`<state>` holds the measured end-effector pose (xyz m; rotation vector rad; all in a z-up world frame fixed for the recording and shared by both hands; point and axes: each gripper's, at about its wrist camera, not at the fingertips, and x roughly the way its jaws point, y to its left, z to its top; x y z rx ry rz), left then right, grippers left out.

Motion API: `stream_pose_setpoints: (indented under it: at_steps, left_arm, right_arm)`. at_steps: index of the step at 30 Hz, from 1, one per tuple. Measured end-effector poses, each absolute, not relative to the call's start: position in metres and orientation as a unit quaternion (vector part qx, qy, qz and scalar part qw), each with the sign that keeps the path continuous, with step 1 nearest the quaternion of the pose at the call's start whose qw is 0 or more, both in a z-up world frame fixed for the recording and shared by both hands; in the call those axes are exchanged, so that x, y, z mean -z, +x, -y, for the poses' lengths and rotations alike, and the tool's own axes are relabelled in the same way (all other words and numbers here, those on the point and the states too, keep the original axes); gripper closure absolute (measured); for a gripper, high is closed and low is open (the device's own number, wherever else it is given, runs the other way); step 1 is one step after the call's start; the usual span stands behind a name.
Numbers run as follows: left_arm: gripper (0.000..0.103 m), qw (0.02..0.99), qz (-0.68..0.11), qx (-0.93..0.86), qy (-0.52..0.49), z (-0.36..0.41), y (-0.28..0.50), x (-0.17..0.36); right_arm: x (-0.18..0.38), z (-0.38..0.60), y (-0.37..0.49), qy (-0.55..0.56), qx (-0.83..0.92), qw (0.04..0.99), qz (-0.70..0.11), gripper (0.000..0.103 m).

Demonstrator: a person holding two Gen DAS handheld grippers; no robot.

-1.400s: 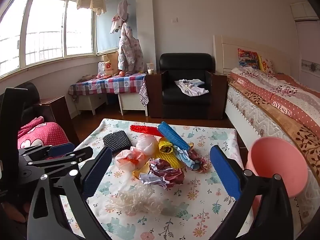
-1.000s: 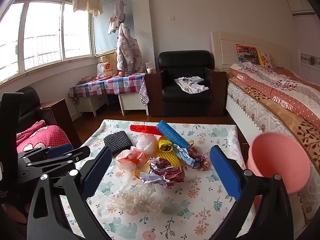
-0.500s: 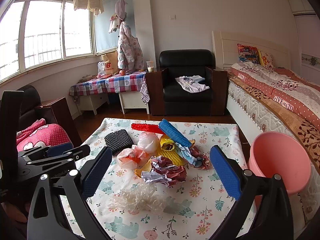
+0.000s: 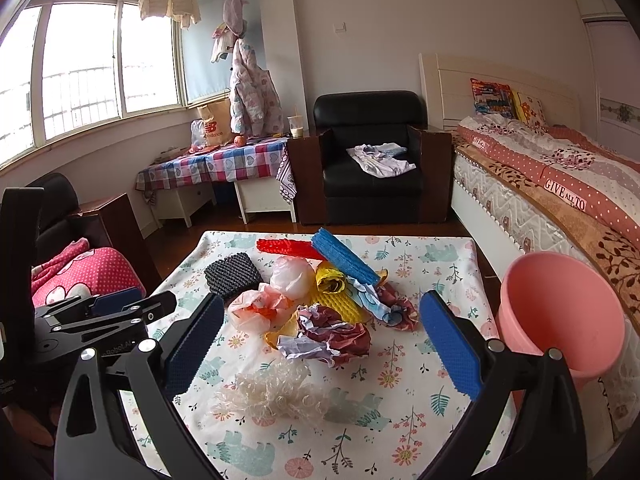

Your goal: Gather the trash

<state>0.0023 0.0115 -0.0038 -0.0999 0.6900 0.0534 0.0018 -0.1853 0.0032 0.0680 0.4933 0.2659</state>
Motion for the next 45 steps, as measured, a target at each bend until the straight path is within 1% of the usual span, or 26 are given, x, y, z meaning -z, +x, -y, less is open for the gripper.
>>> stream_pose_setpoints:
  at_steps: [19,45]
  left_arm:
    - [0.054,0.937,-0.344,-0.027,-0.053,-0.009,0.005,0.012]
    - [0.054,0.928,-0.369,-0.007,-0.059,-0.009,0.016,0.028]
  right_arm:
    - [0.002,0.189,0.002,0.037,-0.126,0.961,-0.245,0.004]
    - [0.013,0.201,0.013,0.056,-0.121,0.954,-0.267,0.004]
